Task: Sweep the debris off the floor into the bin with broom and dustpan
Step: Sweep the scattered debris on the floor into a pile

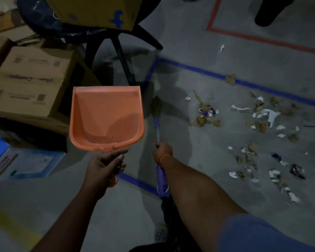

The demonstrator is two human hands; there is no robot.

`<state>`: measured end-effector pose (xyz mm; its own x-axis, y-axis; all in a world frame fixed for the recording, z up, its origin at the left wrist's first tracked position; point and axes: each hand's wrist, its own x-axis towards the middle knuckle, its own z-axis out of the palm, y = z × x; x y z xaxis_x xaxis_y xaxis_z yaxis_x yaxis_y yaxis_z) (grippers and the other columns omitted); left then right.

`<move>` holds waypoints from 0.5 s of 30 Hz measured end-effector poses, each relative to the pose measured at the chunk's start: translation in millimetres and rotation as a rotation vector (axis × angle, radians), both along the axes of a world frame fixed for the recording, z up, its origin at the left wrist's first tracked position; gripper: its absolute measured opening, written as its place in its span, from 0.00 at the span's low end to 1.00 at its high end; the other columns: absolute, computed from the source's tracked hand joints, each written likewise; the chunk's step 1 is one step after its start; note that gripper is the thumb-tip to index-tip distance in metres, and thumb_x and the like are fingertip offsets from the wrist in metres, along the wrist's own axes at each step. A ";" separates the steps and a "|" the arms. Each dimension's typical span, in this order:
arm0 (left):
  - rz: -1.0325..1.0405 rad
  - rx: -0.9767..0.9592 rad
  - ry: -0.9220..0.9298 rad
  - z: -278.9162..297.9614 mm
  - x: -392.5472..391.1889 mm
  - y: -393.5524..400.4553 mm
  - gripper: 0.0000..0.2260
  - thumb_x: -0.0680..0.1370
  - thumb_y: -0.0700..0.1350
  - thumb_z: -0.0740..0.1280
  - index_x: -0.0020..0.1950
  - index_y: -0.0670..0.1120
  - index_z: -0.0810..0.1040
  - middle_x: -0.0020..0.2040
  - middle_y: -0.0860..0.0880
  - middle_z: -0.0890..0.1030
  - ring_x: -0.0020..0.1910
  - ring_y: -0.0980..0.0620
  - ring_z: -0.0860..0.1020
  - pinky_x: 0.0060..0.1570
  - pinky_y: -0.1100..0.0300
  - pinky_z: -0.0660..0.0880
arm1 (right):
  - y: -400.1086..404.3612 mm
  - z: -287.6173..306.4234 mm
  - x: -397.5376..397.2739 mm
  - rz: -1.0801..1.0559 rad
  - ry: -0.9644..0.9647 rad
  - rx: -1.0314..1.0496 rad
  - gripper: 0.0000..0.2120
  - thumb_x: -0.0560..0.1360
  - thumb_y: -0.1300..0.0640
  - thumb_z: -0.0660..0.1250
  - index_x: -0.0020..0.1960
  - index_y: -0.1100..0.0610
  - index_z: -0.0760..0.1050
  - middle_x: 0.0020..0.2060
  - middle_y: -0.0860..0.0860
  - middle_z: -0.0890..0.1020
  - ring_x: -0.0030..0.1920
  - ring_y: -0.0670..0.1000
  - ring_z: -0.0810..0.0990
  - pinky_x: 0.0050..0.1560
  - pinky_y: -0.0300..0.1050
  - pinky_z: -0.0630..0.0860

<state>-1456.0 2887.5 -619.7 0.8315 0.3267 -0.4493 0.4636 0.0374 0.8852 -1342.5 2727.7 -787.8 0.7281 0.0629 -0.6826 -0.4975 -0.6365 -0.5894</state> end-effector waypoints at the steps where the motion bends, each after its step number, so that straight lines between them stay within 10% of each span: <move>1: -0.009 -0.002 -0.002 -0.2 8.3 1.9 0.10 0.79 0.36 0.67 0.56 0.43 0.84 0.38 0.38 0.82 0.36 0.49 0.81 0.36 0.61 0.77 | 0.0 -4.0 5.2 -0.021 0.009 -0.006 0.20 0.75 0.59 0.65 0.67 0.54 0.76 0.63 0.58 0.79 0.62 0.58 0.78 0.65 0.43 0.72; 15: -0.242 -0.129 0.013 -5.8 40.4 -15.0 0.10 0.79 0.33 0.66 0.56 0.41 0.83 0.36 0.43 0.81 0.33 0.53 0.80 0.34 0.63 0.77 | -161.9 -13.9 -29.1 -0.653 0.049 -0.217 0.17 0.71 0.60 0.68 0.59 0.55 0.80 0.57 0.58 0.82 0.56 0.60 0.81 0.61 0.48 0.77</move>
